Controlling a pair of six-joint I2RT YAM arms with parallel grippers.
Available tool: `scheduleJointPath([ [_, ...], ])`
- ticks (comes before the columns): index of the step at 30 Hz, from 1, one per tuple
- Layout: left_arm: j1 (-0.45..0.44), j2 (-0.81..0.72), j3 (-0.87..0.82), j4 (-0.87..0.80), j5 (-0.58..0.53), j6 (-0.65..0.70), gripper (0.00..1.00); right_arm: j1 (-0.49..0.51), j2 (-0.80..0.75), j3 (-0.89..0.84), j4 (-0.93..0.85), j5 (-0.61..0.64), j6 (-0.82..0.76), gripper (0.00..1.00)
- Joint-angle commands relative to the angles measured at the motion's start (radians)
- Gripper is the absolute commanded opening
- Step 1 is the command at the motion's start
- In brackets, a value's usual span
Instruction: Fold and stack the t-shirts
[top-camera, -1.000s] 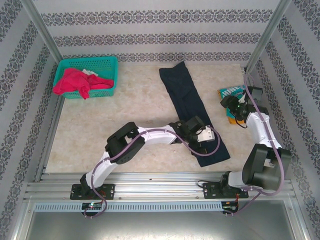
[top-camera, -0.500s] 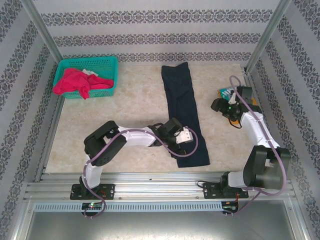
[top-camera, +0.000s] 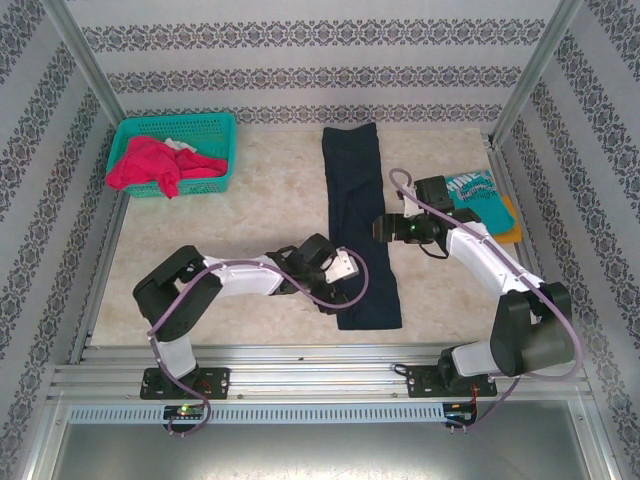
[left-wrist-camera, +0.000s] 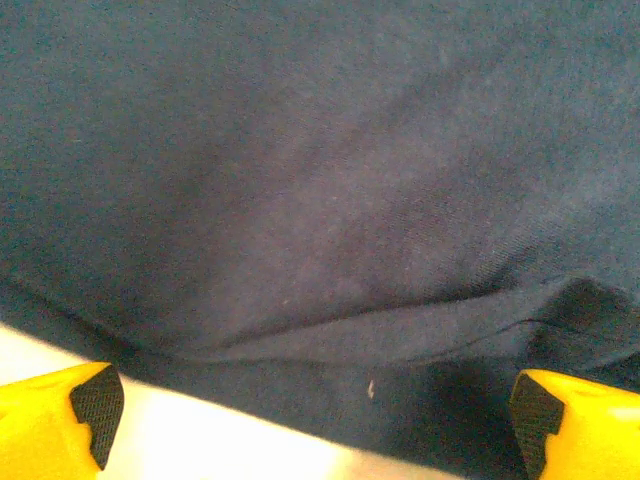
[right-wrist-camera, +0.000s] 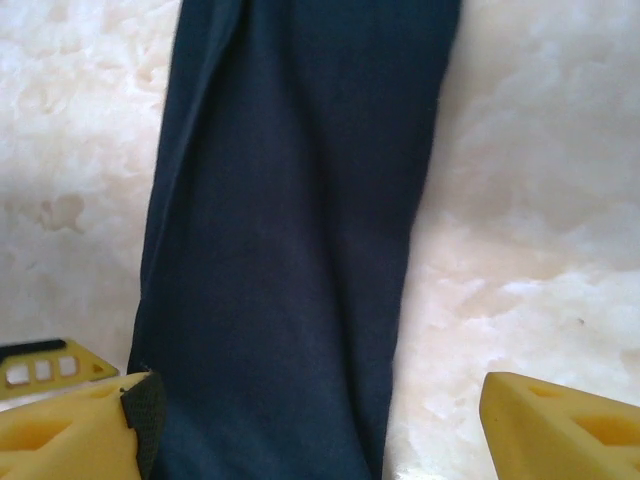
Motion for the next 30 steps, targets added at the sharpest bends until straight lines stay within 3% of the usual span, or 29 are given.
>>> scheduleJointPath([
  [1, 0.029, -0.109, -0.044, 0.098, -0.038, -0.125, 1.00, 0.015, -0.066, 0.029, -0.051, 0.022, -0.141, 0.85],
  [5, 0.088, -0.229, -0.114, 0.144, -0.029, -0.223, 1.00, 0.056, -0.178, -0.007, -0.117, 0.053, -0.257, 0.89],
  [8, 0.119, -0.344, -0.177, 0.143, -0.032, -0.214, 1.00, 0.094, -0.290, -0.075, -0.134, -0.002, -0.351, 0.86],
  [12, 0.145, -0.505, -0.221, 0.017, -0.003, -0.092, 1.00, 0.192, -0.398, -0.142, -0.223, -0.067, -0.617, 0.82],
  [16, 0.165, -0.643, -0.219, -0.176, 0.002, 0.027, 1.00, 0.360, -0.419, -0.166, -0.371, 0.066, -0.809, 0.82],
  [19, 0.186, -0.720, -0.237, -0.242, 0.017, 0.071, 1.00, 0.487, -0.405, -0.219, -0.391, 0.155, -0.853, 0.82],
  [23, 0.192, -0.773, -0.245, -0.304, 0.085, 0.124, 1.00, 0.612, -0.352, -0.284, -0.349, 0.179, -0.859, 0.80],
  [30, 0.192, -0.806, -0.263, -0.393, 0.251, 0.204, 1.00, 0.641, -0.221, -0.345, -0.220, 0.177, -0.874, 0.74],
])
